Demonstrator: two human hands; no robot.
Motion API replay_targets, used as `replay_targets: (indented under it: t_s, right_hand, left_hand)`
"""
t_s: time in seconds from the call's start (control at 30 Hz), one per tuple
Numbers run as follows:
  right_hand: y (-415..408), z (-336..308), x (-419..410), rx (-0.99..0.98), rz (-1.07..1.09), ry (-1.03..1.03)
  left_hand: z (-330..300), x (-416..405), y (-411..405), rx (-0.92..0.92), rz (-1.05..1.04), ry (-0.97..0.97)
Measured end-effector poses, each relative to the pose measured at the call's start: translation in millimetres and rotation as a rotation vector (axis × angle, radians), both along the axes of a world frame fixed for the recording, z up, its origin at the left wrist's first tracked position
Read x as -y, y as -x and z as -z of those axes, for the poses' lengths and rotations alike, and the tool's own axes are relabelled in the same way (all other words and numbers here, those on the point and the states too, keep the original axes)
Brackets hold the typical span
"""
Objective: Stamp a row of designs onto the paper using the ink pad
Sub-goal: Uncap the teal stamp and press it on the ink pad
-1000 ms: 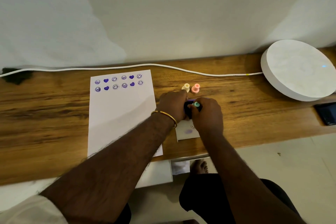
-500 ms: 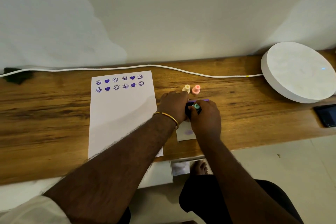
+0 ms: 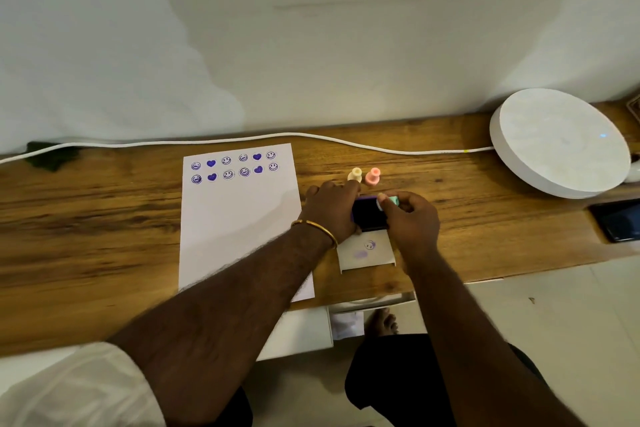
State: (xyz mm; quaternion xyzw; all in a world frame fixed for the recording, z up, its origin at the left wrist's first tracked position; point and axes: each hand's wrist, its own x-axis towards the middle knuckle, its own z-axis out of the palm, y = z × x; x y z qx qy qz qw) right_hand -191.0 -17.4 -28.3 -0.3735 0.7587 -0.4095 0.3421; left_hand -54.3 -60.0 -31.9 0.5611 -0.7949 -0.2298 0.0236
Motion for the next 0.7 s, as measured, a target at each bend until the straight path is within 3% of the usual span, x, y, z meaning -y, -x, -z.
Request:
replay_targets:
  t_s: [0.1,0.4,0.57,0.7]
  right_hand:
    - [5.4,-12.9,-5.4,0.503,0.145,-0.143]
    - [-3.8,-55.9,-16.7,1.221,0.063,-0.156]
    - [-41.5,-71.5,-17.6,1.401,-0.075,-0.120]
    - [-84.4,-72.3,-13.2,1.436,-0.168,-0.160]
  left_hand:
    - [0.1,-0.1,-2.0,0.010,0.032,0.007]
    - [-18.0,2.9,-33.7,-0.180,-0.011,-0.040]
    - [-19.7,5.1,-130.2,-0.243,-0.179,-0.003]
    - [-7.8,1.2,-220.5,-0.087,-0.265,0.115]
